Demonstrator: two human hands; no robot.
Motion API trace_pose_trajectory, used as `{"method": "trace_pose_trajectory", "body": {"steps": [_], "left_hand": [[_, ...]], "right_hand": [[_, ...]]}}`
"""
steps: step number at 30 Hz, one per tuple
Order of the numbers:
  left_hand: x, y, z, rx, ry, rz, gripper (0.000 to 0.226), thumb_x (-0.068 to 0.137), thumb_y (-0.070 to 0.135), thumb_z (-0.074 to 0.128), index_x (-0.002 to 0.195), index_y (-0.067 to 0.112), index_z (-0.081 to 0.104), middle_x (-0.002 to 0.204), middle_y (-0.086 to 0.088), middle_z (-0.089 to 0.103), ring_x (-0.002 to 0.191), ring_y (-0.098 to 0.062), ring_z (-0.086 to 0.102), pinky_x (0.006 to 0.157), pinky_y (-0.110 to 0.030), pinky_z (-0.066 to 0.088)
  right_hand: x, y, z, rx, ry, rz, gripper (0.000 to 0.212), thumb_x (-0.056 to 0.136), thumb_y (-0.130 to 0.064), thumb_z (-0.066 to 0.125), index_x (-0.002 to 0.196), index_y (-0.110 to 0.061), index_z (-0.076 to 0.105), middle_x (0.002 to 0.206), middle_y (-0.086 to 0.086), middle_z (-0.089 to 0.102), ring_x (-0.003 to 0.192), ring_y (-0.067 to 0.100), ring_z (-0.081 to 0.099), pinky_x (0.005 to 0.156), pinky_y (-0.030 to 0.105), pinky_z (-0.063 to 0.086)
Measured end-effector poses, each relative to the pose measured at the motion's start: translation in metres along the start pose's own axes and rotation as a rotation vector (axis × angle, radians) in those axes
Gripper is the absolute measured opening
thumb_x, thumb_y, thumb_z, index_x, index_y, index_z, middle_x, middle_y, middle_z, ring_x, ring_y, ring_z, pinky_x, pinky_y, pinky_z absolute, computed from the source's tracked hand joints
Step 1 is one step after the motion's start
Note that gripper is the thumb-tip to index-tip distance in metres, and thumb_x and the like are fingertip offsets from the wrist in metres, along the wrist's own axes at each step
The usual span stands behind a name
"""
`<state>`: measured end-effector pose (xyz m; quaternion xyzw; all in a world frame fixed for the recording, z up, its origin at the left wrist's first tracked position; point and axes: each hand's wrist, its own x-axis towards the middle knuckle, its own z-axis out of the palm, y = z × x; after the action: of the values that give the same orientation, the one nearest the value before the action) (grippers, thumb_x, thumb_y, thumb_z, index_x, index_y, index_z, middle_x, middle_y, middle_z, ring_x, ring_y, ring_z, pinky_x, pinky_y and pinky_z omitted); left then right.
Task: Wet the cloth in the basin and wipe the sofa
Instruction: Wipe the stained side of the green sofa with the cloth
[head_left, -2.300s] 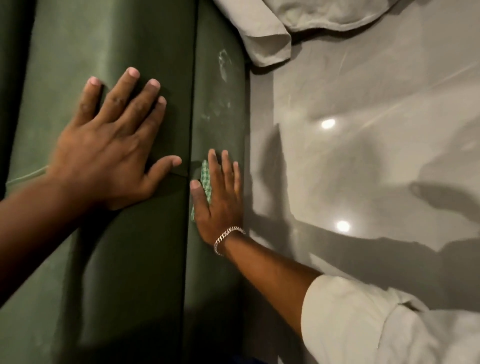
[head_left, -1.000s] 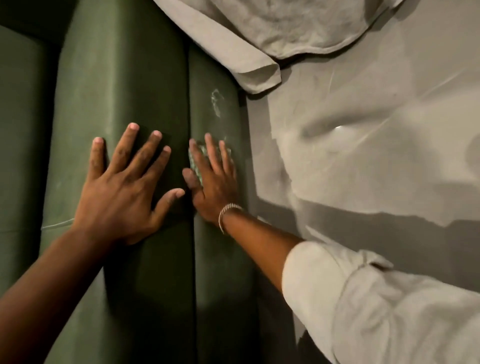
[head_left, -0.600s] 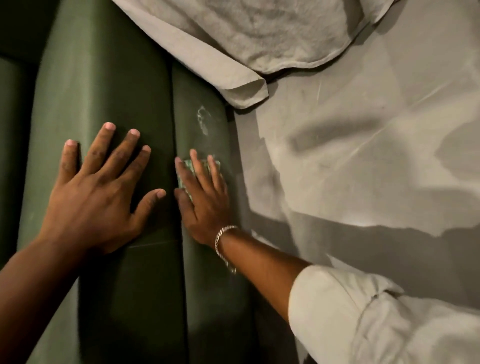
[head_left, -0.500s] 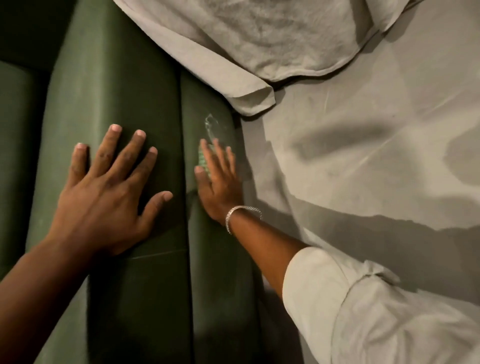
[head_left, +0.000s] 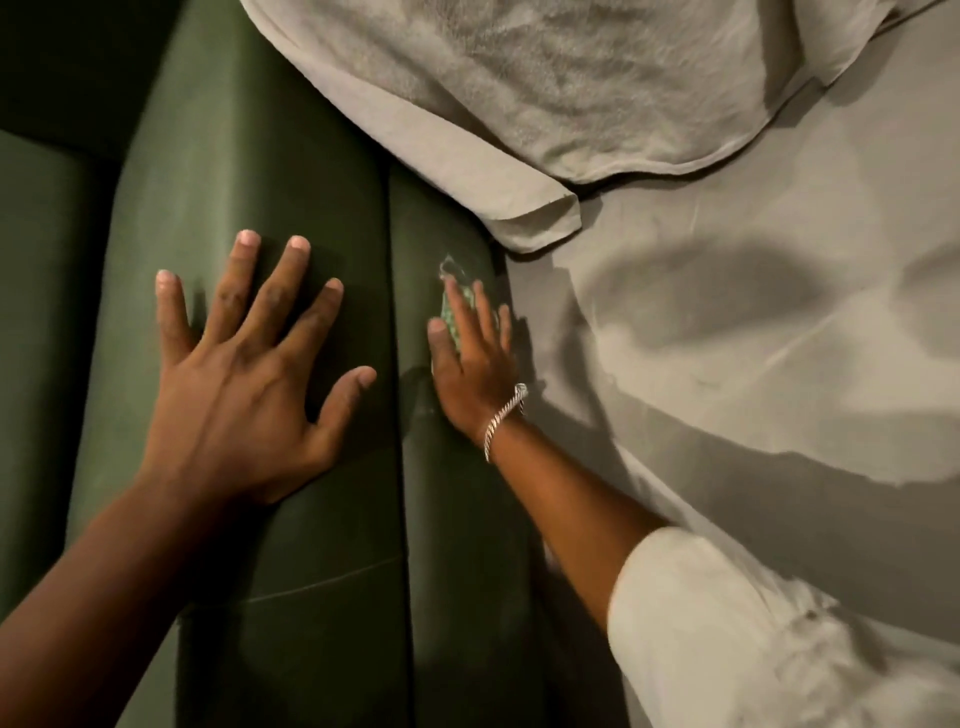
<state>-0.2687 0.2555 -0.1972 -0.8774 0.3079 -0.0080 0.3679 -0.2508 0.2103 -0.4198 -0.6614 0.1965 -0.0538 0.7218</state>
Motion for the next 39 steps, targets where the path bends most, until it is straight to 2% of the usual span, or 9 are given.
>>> {"method": "trace_pose_trajectory", "body": {"steps": [5,9,17,23,27,32,35,37,39], "left_hand": [[0.003,0.003,0.001,0.013,-0.023,-0.011,0.077,0.086,0.065,0.029,0.148,0.021,0.039,0.167,-0.004,0.019,0.156,-0.029,-0.002,0.118,-0.066,0.01],[0.006,0.001,0.002,0.033,-0.053,-0.006,0.076,0.087,0.062,0.029,0.148,0.019,0.039,0.166,-0.005,0.021,0.156,-0.03,-0.001,0.115,-0.069,0.016],[0.005,0.004,-0.001,0.07,-0.074,-0.005,0.074,0.086,0.061,0.034,0.146,0.02,0.043,0.164,-0.004,0.026,0.155,-0.033,0.002,0.113,-0.07,0.018],[0.007,0.004,0.005,0.049,-0.041,0.0,0.072,0.086,0.06,0.033,0.147,0.022,0.042,0.163,-0.003,0.029,0.155,-0.033,0.003,0.115,-0.069,0.015],[0.005,0.004,0.005,0.017,-0.012,-0.014,0.072,0.086,0.058,0.033,0.148,0.022,0.041,0.163,-0.002,0.03,0.155,-0.033,0.003,0.117,-0.068,0.012],[0.005,0.003,0.005,-0.01,-0.006,-0.016,0.072,0.086,0.057,0.033,0.148,0.022,0.039,0.163,-0.002,0.029,0.155,-0.033,0.004,0.116,-0.069,0.012],[0.005,0.001,0.007,-0.039,0.021,-0.013,0.071,0.087,0.057,0.032,0.148,0.021,0.04,0.163,-0.003,0.03,0.155,-0.031,0.006,0.116,-0.067,0.013],[0.003,0.001,0.003,-0.124,0.046,-0.028,0.069,0.088,0.055,0.032,0.148,0.021,0.04,0.163,-0.002,0.029,0.155,-0.028,0.006,0.119,-0.064,0.011],[0.0,0.0,-0.004,-0.336,0.096,-0.084,0.065,0.09,0.051,0.034,0.147,0.02,0.041,0.163,-0.001,0.028,0.156,-0.023,0.006,0.123,-0.056,0.006]], "right_hand": [[-0.065,-0.002,0.011,-0.086,0.063,-0.166,0.06,0.099,-0.06,0.015,0.156,-0.045,0.01,0.17,-0.004,0.012,0.157,0.03,0.005,0.124,0.051,0.014],[0.018,-0.029,0.001,-0.124,0.021,-0.356,0.054,0.102,-0.047,0.03,0.155,-0.041,0.024,0.169,-0.002,0.019,0.156,0.034,0.009,0.121,0.06,0.018],[0.019,0.002,0.0,-0.002,0.085,-0.047,0.057,0.102,-0.046,0.028,0.154,-0.026,0.037,0.165,0.007,0.031,0.155,0.03,0.02,0.125,0.05,0.016],[0.042,-0.016,-0.003,-0.094,0.051,-0.267,0.053,0.102,-0.043,0.033,0.154,-0.032,0.035,0.165,0.006,0.03,0.153,0.037,0.02,0.125,0.048,0.018],[0.078,-0.016,-0.016,-0.045,0.083,-0.111,0.05,0.104,-0.033,0.043,0.153,-0.025,0.039,0.164,0.008,0.033,0.152,0.035,0.025,0.125,0.043,0.015],[-0.006,0.001,-0.001,-0.027,0.065,-0.006,0.053,0.103,-0.042,0.032,0.155,-0.032,0.033,0.166,0.004,0.027,0.154,0.028,0.019,0.127,0.039,0.007],[-0.074,0.003,0.011,-0.149,0.085,-0.25,0.052,0.103,-0.049,0.024,0.155,-0.042,0.024,0.168,0.0,0.022,0.156,0.028,0.015,0.127,0.041,0.01],[-0.116,0.014,0.013,-0.196,0.07,-0.402,0.049,0.104,-0.042,0.031,0.154,-0.042,0.028,0.166,-0.001,0.028,0.155,0.025,0.02,0.127,0.04,0.014],[-0.148,0.032,0.003,-0.105,0.06,-0.3,0.044,0.104,-0.028,0.041,0.148,-0.035,0.042,0.156,0.001,0.045,0.147,0.018,0.037,0.124,0.04,0.026]]}}
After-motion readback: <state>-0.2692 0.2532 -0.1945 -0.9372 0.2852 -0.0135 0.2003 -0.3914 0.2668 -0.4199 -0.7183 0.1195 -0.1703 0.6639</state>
